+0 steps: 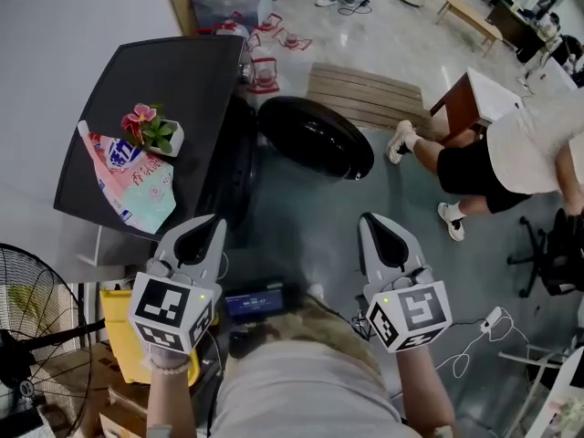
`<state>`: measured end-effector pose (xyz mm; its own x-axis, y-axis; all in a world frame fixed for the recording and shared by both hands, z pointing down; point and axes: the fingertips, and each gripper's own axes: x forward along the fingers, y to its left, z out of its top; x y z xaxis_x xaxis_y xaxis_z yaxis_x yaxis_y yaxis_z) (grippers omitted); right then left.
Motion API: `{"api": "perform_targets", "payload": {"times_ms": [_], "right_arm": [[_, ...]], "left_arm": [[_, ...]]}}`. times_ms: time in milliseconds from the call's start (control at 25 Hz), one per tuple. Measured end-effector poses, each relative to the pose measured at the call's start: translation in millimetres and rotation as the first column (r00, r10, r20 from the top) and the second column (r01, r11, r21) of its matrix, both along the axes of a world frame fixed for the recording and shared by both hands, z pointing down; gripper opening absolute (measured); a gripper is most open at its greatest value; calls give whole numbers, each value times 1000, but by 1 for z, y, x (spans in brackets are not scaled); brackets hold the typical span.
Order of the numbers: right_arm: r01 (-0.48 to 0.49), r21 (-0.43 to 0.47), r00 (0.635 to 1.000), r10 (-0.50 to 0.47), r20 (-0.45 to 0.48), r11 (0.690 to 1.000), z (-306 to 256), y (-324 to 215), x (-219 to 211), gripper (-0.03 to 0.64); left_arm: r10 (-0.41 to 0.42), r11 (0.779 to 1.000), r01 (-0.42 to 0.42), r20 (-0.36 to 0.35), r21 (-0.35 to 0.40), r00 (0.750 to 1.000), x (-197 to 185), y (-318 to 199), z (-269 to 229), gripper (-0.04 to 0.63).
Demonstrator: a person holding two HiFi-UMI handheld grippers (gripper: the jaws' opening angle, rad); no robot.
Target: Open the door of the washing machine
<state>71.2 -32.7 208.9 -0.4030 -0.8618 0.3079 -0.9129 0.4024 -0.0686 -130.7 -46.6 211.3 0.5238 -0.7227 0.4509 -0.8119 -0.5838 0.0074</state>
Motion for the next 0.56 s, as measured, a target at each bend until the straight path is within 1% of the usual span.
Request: {"api": "perform_targets", "payload": {"times_ms": [560], "right_arm": [[5,8,1000,-5,-12,1000,-1,0,-3,5]], "left_arm": [[15,1000,-15,-6,8,1000,2,2,-1,-6]]}}
